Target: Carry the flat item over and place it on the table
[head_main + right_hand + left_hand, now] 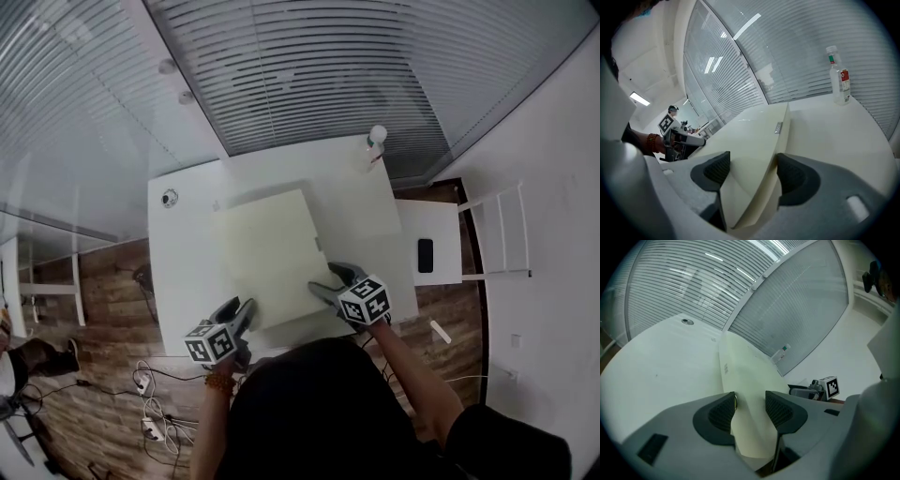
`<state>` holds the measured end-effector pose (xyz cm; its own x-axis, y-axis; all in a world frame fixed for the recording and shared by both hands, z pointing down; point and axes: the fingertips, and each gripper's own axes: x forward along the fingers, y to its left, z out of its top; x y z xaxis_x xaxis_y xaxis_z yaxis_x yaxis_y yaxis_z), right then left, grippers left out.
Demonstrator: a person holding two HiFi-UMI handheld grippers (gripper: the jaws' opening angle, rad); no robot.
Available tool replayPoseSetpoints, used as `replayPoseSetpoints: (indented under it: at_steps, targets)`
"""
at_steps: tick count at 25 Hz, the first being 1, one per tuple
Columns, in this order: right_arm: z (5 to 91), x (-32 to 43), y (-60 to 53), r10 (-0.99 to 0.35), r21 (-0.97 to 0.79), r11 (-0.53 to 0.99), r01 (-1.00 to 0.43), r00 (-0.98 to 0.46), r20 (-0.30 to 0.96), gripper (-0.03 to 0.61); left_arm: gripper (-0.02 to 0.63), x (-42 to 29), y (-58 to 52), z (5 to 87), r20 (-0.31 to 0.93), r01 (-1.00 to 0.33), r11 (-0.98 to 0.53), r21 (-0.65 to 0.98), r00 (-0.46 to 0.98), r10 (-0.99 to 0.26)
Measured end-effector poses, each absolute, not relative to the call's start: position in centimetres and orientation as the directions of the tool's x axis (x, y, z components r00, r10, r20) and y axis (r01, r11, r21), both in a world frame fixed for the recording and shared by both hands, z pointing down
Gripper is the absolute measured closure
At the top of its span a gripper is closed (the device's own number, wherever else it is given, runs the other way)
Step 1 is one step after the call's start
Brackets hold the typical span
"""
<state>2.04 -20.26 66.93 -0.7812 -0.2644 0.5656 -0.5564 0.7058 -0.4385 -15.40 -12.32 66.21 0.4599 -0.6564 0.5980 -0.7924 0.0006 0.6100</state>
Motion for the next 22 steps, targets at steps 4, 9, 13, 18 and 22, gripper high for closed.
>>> replayPoseSetpoints:
  at_steps: [4,9,13,18,22]
  targets:
    - [67.7,1.6,-21.2,-0.256,-0.432,0.712,-0.554,-0.777,0.576,0.27,0.413,-15.7,-13.2,66.8,0.613,-0.799,0.003,0.601,0.459,-0.643]
    - [68.6,1.4,-21.8,-0.252,-0.416,0.718,-0.558,-0.765,0.593,0.273,0.413,-16.0,-14.1,67.8,0.633,-0.812,-0.001,0.584,0.456,-0.626]
    - [69.0,1.5,-22.1,-0.244,-0.396,0.731,-0.556,-0.755,0.609,0.273,0.413,-15.8,-14.3,68.5,0.646,-0.814,0.001,0.581,0.461,-0.609]
    - [69.2,1.3,-22.3,-0.253,-0.368,0.743,-0.559,-0.744,0.618,0.273,0.413,-15.9,-14.2,69.3,0.659,-0.817,0.011,0.576,0.457,-0.598]
    - [69.3,1.4,-22.2,-0.264,-0.359,0.737,-0.572,-0.734,0.626,0.272,0.413,-15.9,-14.1,69.3,0.654,-0.821,0.008,0.571,0.449,-0.608]
